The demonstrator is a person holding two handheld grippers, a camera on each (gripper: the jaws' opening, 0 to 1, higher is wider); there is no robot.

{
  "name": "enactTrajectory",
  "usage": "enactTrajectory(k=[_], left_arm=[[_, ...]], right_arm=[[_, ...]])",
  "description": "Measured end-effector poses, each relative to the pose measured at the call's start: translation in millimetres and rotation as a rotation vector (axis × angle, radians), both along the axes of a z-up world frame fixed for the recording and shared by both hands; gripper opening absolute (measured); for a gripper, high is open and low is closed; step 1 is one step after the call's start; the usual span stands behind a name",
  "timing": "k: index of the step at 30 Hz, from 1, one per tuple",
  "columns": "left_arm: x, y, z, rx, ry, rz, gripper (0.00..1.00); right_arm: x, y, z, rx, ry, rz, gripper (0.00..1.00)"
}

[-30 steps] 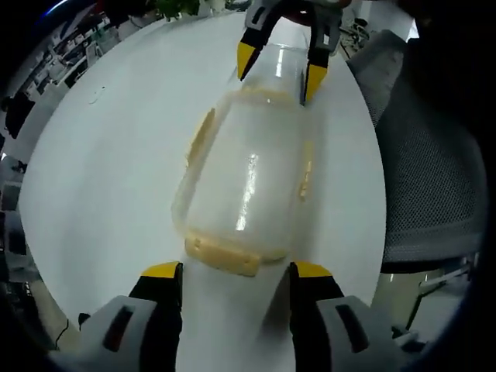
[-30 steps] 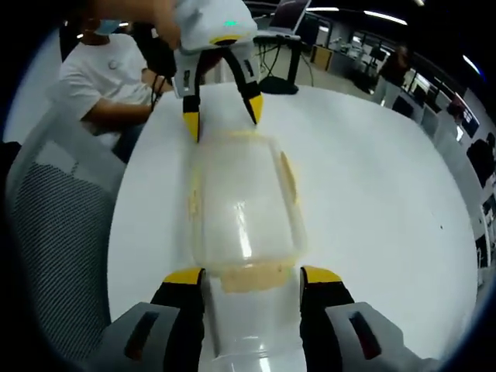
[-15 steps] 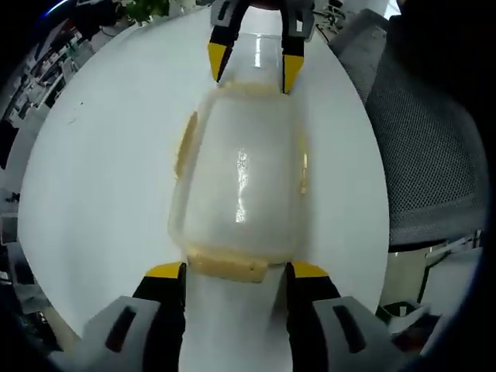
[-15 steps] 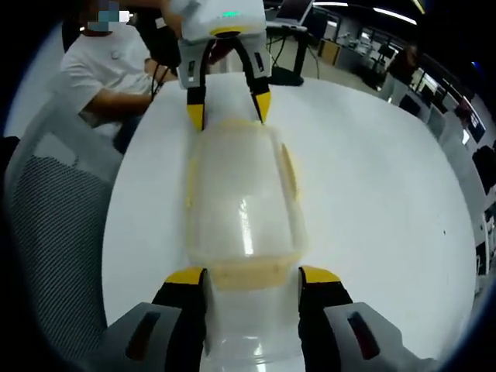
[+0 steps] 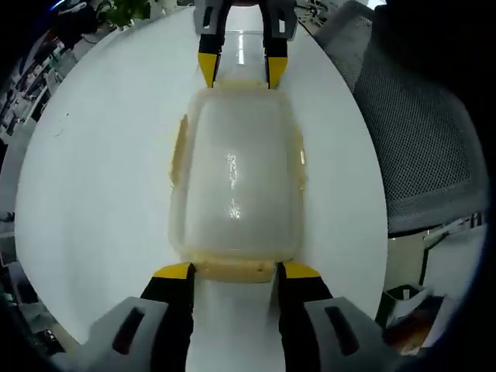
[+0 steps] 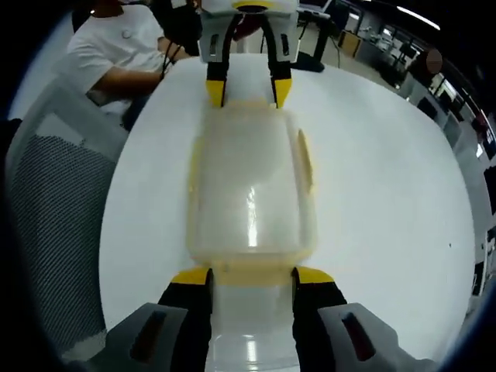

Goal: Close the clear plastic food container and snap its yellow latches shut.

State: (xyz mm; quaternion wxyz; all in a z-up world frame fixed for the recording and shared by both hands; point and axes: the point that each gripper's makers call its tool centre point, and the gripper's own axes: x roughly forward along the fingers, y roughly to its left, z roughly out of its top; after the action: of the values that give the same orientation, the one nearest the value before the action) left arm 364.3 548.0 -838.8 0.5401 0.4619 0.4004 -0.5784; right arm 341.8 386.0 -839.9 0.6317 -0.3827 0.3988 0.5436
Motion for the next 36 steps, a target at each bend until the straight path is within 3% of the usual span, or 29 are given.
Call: enactTrajectory(k=[18,28,36], left_arm=[[-0.6,-0.1,-0.8,0.016,0.018,0.007,0.39],[0.0,-2.6,0.8,0.047,0.019,-0.011,0.40],[-0.1,-1.6,1.1,0.033,0.018,-0.009,0.40]], right_arm=[[-0.8,0.3,-2.3,-0.075,0.045,-0.017,0.39],[-0.1,3.5,-2.9,-0.209,0.065,0.040,0.42],[3.0,-0.2,-5.6,-0.253,0.078,0.039,0.42]])
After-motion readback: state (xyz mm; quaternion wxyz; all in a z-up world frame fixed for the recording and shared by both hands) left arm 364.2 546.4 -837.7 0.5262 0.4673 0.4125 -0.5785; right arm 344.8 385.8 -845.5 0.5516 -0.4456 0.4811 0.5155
